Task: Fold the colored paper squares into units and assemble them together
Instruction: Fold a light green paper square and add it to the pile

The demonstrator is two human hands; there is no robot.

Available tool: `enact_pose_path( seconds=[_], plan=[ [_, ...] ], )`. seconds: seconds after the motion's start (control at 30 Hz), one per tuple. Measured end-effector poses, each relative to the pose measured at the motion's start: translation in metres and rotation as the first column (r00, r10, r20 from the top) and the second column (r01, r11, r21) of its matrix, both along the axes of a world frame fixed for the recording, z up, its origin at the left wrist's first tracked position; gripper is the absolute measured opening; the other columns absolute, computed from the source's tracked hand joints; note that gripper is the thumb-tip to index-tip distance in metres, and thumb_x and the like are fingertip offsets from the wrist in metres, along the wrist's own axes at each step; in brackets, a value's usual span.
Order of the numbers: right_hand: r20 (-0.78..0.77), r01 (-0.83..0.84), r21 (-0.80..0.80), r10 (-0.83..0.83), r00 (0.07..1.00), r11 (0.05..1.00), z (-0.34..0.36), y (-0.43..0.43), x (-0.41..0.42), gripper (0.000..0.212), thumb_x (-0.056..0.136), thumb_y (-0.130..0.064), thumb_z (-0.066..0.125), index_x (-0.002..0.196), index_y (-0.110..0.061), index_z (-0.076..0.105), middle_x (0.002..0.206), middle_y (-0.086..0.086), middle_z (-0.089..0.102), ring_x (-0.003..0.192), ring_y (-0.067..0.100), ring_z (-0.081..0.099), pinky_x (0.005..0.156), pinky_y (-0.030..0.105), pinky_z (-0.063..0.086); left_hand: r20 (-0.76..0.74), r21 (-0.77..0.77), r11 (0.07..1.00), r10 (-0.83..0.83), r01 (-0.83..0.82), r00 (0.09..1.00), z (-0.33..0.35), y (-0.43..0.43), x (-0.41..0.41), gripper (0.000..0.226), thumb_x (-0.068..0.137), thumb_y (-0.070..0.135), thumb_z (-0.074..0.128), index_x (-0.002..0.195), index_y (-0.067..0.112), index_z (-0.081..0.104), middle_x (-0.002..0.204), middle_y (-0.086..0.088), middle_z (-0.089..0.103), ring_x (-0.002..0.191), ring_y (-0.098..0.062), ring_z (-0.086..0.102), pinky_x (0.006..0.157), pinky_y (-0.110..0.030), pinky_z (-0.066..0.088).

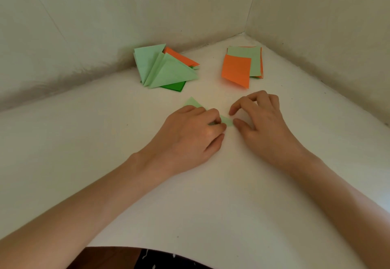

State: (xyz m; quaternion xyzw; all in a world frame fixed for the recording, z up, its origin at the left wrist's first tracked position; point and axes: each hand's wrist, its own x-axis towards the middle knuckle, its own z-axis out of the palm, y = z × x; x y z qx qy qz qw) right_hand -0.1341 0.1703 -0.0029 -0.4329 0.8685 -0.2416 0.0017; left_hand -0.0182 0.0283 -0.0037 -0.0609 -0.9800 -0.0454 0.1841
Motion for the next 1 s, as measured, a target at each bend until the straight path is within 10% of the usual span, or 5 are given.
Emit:
enact_pose_path(
  seconds=[0.2,0.4,1.0],
  plan=[
    [-0.149,-0.148,-0.083,0.135,0.980,0.986,-0.001,0.004,-0.001,0.037,0.082,-0.009,0.039,0.097,-0.015,0.072,0.094,0.003,0.059,0.095,0.023,0.044,0.082,0.030,0.040,0.019,-0.020,1.000,0.008,-0.007,1.000,0.002,0.003,0.004,0.040,0.091,0.029,0.037,0.099,0.011,0.071,0.091,-0.002,0.065,0.069,-0.023,0.061,0.066,-0.035,0.051],
    [-0.460,-0.255,0.167,0.304,0.835,0.952,0.009,0.007,0.006,0.056,0.067,-0.005,0.024,0.092,-0.009,0.075,0.088,0.005,0.067,0.087,0.032,0.061,0.082,0.034,0.046,0.055,-0.012,0.999,0.038,-0.037,0.998,0.000,0.000,0.018,0.042,0.089,0.029,0.036,0.109,0.013,0.070,0.109,0.000,0.068,0.087,-0.019,0.067,0.079,-0.034,0.049],
    [-0.508,-0.186,0.124,0.223,0.832,0.975,0.003,0.001,0.016,0.050,0.064,-0.004,0.024,0.077,-0.003,0.072,0.076,0.009,0.065,0.075,0.033,0.060,0.063,0.033,0.049,0.008,-0.086,0.987,0.137,-0.136,0.991,0.006,-0.020,0.053,0.037,0.088,0.026,0.042,0.104,0.008,0.071,0.112,-0.004,0.067,0.096,-0.021,0.063,0.092,-0.035,0.039]
  ],
)
